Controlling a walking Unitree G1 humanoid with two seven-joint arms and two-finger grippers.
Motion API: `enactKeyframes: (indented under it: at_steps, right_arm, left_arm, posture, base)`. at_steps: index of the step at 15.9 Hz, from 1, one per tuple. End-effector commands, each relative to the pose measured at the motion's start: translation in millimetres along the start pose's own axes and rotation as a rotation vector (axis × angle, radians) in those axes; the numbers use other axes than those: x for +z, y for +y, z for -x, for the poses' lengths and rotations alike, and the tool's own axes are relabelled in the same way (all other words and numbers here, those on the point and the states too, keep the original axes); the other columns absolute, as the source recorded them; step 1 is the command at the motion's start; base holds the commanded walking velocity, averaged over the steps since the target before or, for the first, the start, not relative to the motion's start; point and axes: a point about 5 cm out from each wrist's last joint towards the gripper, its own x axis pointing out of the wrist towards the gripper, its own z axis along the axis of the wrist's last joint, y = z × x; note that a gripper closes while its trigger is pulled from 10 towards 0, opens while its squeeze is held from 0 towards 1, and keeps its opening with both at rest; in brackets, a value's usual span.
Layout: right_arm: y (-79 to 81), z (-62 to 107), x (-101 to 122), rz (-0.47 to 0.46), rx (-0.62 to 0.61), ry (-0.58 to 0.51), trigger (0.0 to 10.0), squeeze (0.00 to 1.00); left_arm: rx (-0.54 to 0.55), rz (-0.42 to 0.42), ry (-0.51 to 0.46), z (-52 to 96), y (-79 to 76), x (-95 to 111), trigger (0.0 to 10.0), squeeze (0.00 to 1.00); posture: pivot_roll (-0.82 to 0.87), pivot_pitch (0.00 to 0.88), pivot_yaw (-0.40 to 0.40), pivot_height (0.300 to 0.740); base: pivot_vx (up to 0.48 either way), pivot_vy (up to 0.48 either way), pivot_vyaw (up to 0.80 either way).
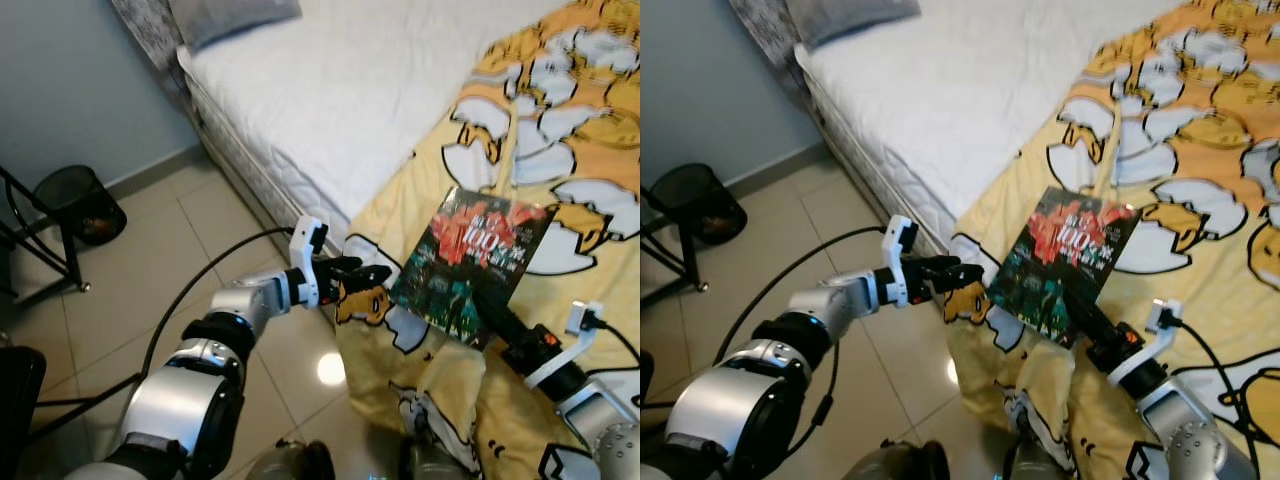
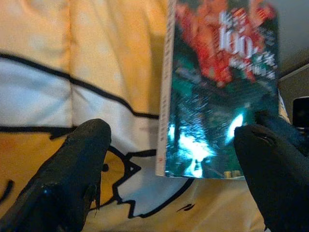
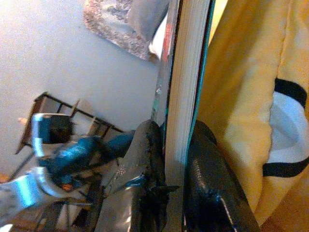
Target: Clean up the room
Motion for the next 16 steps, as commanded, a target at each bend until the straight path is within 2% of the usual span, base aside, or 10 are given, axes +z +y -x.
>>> enactKeyframes:
  at_steps: [1, 3, 7, 8, 9, 10, 11, 16]
  right_arm:
    - [15.8, -0.9, 2, -0.028, 0.105, -0.010, 10.0, 0.00]
    - [25.7, -0.7, 0, -0.058, 0.165, 0.019, 10.0, 0.00]
    - [35.1, 1.1, -2, -0.085, 0.217, 0.061, 10.0, 0.00]
    - [33.5, 1.8, -1, -0.085, 0.203, 0.059, 10.0, 0.00]
    - [33.1, 2.1, 0, -0.085, 0.200, 0.059, 10.0, 0.00]
    - [32.0, 2.7, 0, -0.088, 0.193, 0.062, 10.0, 0.00]
    - [31.6, 2.6, 0, -0.090, 0.190, 0.064, 10.0, 0.00]
    - [30.7, -2.6, -1, -0.098, 0.195, 0.073, 10.0, 0.00]
  left_arm:
    - [-0.002, 0.016, 0.011, -2.5, -0.8, -6, 10.0, 0.00]
    - [-0.020, 0.002, 0.042, -10.4, -6.3, -13, 10.0, 0.00]
    - [-0.014, -0.003, -0.010, -17.2, -10.0, -7, 10.0, 0.00]
    - [-0.029, 0.005, -0.030, -17.7, -11.2, -4, 8.0, 0.00]
    - [-0.035, 0.007, -0.036, -17.8, -11.6, -3, 8.0, 0.00]
    - [-0.044, 0.012, -0.060, -17.9, -12.2, -1, 0.8, 0.00]
    - [-0.064, 0.022, -0.063, -17.2, -12.7, -1, 0.0, 0.00]
    - [-0.136, 0.049, -0.038, -16.3, -15.8, -8, 0.0, 0.00]
  posture:
    - [-0.28, 0.228, 0.193, 0.740]
    - [-0.28, 0.229, 0.194, 0.740]
    - [-0.29, 0.221, 0.195, 0.740]
    - [-0.28, 0.219, 0.194, 0.740]
    - [-0.28, 0.219, 0.194, 0.740]
    - [-0.28, 0.218, 0.193, 0.740]
    - [-0.28, 0.212, 0.191, 0.740]
    - [-0.27, 0.203, 0.181, 0.740]
  base:
    - [0.000, 0.000, 0.00]
    - [0.000, 0.000, 0.00]
    - [0.000, 0.000, 0.00]
    - [0.000, 0.000, 0.00]
    - [0.000, 0.000, 0.00]
    - [0.000, 0.000, 0.00]
    - [0.000, 0.000, 0.00]
    - [0.000, 0.000, 0.00]
